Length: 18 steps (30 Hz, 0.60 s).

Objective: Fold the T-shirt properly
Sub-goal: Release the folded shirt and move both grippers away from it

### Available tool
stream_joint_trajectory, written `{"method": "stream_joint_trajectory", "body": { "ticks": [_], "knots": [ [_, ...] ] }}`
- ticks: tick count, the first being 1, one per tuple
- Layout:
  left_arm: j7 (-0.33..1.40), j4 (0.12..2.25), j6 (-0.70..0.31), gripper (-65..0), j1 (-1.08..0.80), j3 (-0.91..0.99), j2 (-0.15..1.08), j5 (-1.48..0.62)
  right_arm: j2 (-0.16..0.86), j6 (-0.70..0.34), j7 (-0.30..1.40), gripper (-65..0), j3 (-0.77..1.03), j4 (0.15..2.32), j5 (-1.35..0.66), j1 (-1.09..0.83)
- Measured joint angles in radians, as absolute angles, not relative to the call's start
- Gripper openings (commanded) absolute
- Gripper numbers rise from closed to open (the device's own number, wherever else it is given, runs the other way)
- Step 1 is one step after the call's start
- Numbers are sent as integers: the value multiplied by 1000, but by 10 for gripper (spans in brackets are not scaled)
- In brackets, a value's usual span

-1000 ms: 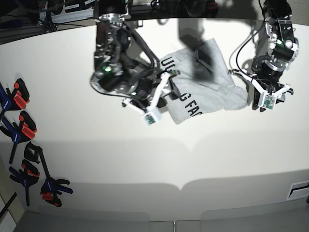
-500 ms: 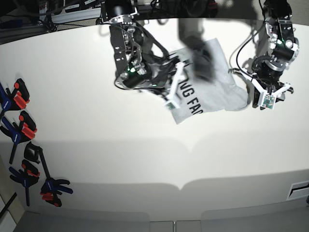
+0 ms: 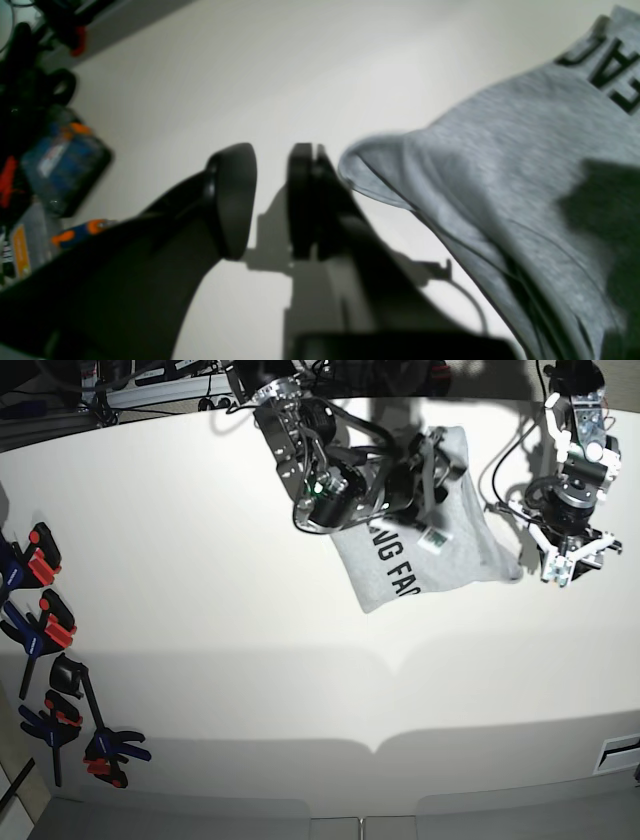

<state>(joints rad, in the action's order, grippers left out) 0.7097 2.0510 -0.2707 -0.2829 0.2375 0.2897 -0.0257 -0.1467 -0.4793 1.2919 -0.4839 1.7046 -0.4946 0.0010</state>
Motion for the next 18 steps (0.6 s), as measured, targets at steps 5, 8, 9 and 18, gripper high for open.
{"method": "stream_joint_trajectory", "body": {
  "ticks": [5,8,9,18],
  "knots": [
    [710,2051,-190,-287,-283,238,377,-25,-146,-536,1263,-372,-447,1742,-553,1],
    [710,2051,-165,-287,-283,237,405,-25,-149,-539,1260,-372,-399,1792,-534,0],
    [710,2051,-165,-287,-283,237,414,-25,-149,-540,1253,-372,-373,1814,-497,0],
    [705,2051,-157,-287,-283,237,427,-171,-150,-543,1208,-372,-80,2002,-366,14]
  ]
}}
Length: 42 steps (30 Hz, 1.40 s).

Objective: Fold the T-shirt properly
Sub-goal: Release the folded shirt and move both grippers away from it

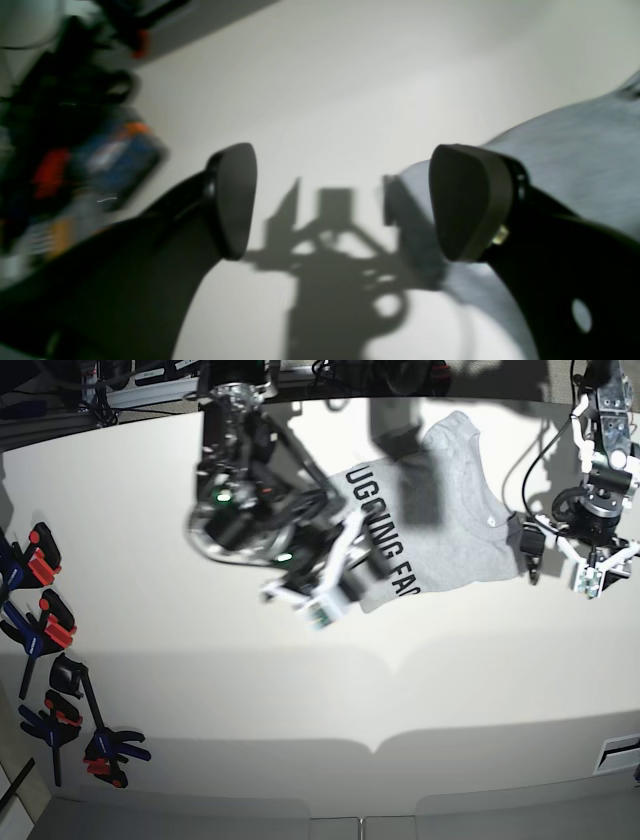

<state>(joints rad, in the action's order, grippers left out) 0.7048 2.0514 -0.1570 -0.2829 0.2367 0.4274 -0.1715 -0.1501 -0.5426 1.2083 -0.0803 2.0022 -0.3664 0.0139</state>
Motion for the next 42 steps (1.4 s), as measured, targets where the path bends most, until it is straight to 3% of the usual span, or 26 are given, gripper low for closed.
{"method": "stream_joint_trajectory", "body": {
  "ticks": [6,12,14,16,17,25,26,29,30,31,34,36,38,39,42],
  "knots": [
    [711,2051,-157,-287,-285,237,427,-363,-93,-543,1224,-372,80,2017,-380,14],
    [764,2051,-158,-300,-287,237,427,-335,20,-543,1258,-372,210,2017,-439,9],
    [764,2051,-157,-390,-287,237,427,-294,40,-543,1258,-372,250,2017,-439,8],
    [764,2051,-158,-595,-287,237,428,-287,57,-543,1258,-372,290,2017,-460,9],
    [761,2051,-158,-650,-287,237,427,-287,63,-543,1262,-372,307,2017,-482,9],
    [755,2051,-158,-650,-288,237,427,-287,80,-547,1284,-372,406,2017,-546,8],
    [755,2051,-157,-646,-288,237,427,-288,80,-547,1284,-372,408,2017,-551,8],
    [752,2051,-157,-372,-288,237,427,-288,80,-547,1284,-372,409,2017,-551,9],
    [755,2051,-157,-314,-288,237,427,-287,80,-547,1284,-372,409,2017,-556,9],
    [755,2051,-157,-283,-287,237,427,-287,80,-547,1287,-372,409,2017,-564,9],
    [761,2051,-157,-281,-288,237,427,-287,80,-548,1291,-372,409,2017,-574,9],
    [763,2051,-157,-346,-288,237,427,-287,80,-548,1291,-372,409,2017,-573,9],
    [764,2051,-158,-574,-287,237,427,-287,80,-550,1291,-372,409,2017,-574,9],
    [762,2051,-159,-650,-287,237,427,-286,80,-550,1291,-372,409,2017,-574,9],
    [756,2052,-157,-650,-288,237,427,-287,80,-550,1291,-372,409,2017,-573,9]
  ]
}}
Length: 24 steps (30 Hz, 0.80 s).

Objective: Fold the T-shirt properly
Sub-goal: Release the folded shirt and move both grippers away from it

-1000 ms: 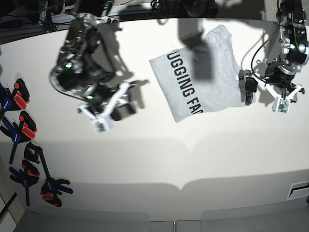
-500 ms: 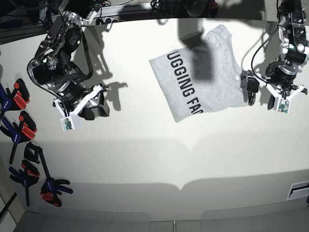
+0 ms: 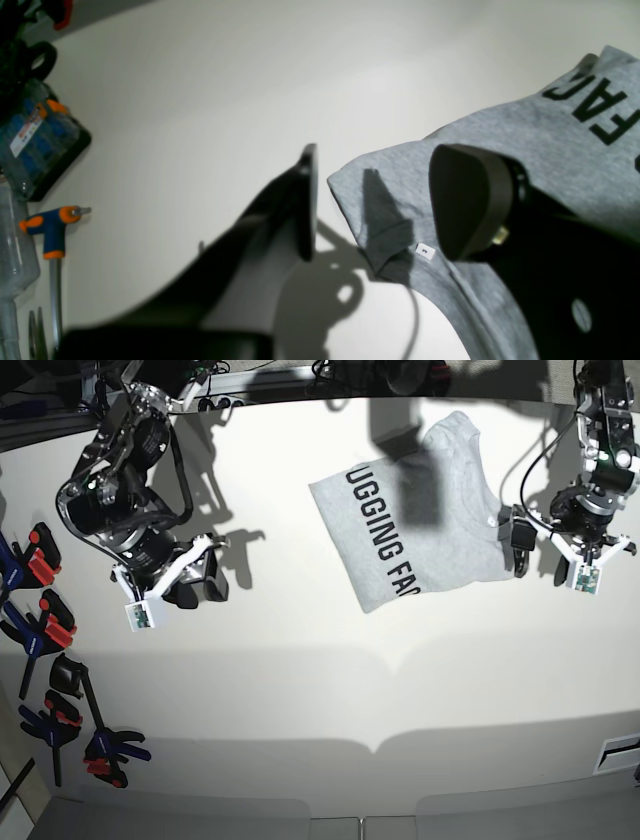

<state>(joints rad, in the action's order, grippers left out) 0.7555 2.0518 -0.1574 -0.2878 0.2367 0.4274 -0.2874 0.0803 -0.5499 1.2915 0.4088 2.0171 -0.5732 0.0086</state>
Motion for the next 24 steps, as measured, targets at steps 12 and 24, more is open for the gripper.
{"method": "stream_joint_trajectory", "body": {
  "ticks": [12,24],
  "knots": [
    [838,2051,-157,-468,-288,237,427,-178,81,-550,1292,-372,409,2017,-573,9],
    [762,2052,-157,-513,-288,237,428,-157,185,-551,1332,-372,409,2017,-572,-81]
  ]
}}
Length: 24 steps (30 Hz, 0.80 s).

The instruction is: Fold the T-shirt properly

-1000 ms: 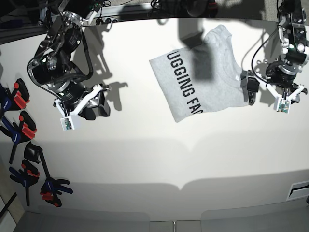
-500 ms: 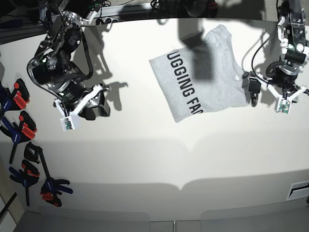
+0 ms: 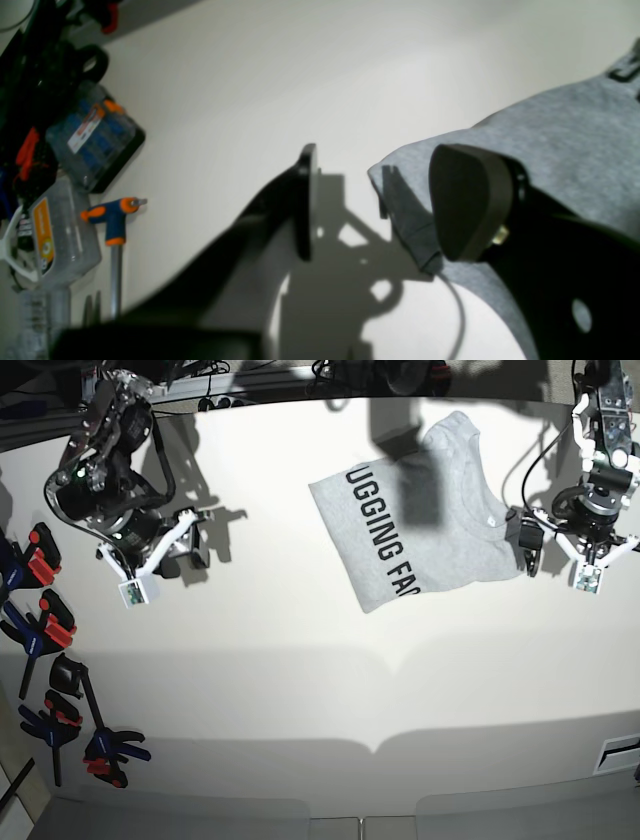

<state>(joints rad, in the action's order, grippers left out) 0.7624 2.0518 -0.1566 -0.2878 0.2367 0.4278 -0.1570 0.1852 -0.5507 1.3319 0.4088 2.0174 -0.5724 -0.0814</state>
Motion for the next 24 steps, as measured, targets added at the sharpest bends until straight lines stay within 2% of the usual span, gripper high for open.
{"method": "stream_joint_trajectory", "body": {
  "ticks": [2,4,5,8,14,18,24],
  "knots": [
    [762,2052,-157,-384,-288,237,427,-144,189,-551,1338,-372,409,2017,-573,-84],
    [780,2052,-157,-367,-287,237,427,-105,189,-551,1335,-372,409,2017,-574,-83],
    [798,2052,-157,-398,-287,237,427,-89,189,-551,1336,-372,409,2017,-573,-83],
    [839,2052,-158,-650,-288,237,427,-38,188,-551,1336,-372,409,2017,-574,-83],
    [815,2052,-149,-650,-287,237,427,64,189,-551,1336,-372,409,2017,-574,-83],
    [821,2061,-46,-650,-288,237,427,60,189,-551,1360,-372,409,2027,-574,-86],
    [811,2214,-41,-650,-288,290,427,-202,241,-566,1379,-372,406,2094,-625,-204]
  ]
}}
